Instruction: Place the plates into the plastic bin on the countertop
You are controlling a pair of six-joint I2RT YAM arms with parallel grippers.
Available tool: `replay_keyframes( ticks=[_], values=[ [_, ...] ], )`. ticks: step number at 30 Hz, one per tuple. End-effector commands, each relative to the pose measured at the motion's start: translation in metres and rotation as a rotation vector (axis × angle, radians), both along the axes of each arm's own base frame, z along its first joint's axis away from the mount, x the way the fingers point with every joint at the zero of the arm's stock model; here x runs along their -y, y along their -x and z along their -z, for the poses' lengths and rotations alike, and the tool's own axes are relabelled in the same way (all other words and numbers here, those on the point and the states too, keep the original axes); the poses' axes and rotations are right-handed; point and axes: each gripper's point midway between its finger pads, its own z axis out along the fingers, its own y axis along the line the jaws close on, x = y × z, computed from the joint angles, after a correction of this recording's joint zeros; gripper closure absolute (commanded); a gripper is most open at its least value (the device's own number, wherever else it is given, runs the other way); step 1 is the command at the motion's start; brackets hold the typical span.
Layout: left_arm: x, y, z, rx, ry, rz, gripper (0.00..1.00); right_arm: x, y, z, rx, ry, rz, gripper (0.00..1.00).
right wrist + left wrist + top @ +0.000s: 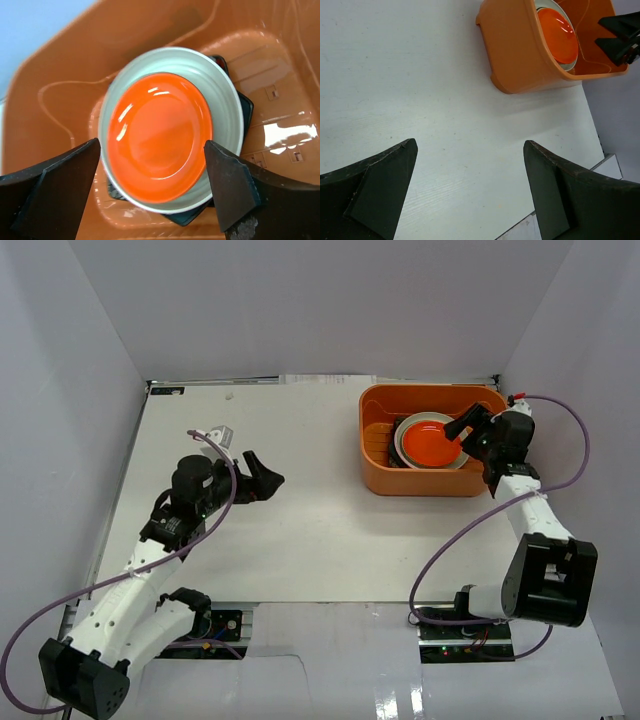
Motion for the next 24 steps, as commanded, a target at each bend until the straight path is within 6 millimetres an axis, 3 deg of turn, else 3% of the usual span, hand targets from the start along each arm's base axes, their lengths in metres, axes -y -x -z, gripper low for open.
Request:
replay_keyframes(
  ticks=[1, 5, 9, 10, 12, 13, 16, 19, 21, 24],
  values=[
    [-0.006, 0.004, -0.019, 0.064, -0.022, -0.004, 0.02, -0.004, 0.000, -0.075, 0.187, 0.017, -0.022, 0.10],
    [-0.006, 0.003, -0.044, 0.118, 0.015, -0.014, 0.02, -0.022, 0.025, -0.119, 0.296, 0.013, -0.102, 0.10],
    [-0.009, 0.002, -0.081, 0.200, 0.048, -0.037, 0.02, -0.061, 0.057, -0.132, 0.338, -0.003, -0.285, 0.10],
    [-0.011, 0.002, -0.087, 0.213, 0.052, -0.045, 0.02, -0.073, 0.067, -0.133, 0.349, -0.023, -0.344, 0.10],
    [-0.016, 0.005, -0.100, 0.250, 0.060, -0.066, 0.02, -0.089, 0.092, -0.155, 0.433, -0.060, -0.404, 0.10],
    [-0.018, 0.006, -0.106, 0.265, 0.063, -0.075, 0.02, -0.102, 0.113, -0.162, 0.478, -0.079, -0.472, 0.10],
    [-0.029, 0.016, -0.118, 0.306, 0.073, -0.107, 0.02, -0.118, 0.154, -0.181, 0.575, -0.125, -0.556, 0.10],
    [-0.041, 0.029, -0.122, 0.339, 0.080, -0.141, 0.02, -0.120, 0.182, -0.187, 0.626, -0.132, -0.567, 0.10],
    [-0.044, 0.042, -0.126, 0.368, 0.104, -0.133, 0.02, -0.117, 0.188, -0.179, 0.618, -0.125, -0.545, 0.10],
    [-0.046, 0.049, -0.120, 0.364, 0.129, -0.135, 0.02, -0.109, 0.191, -0.184, 0.636, -0.107, -0.483, 0.10]
  ],
)
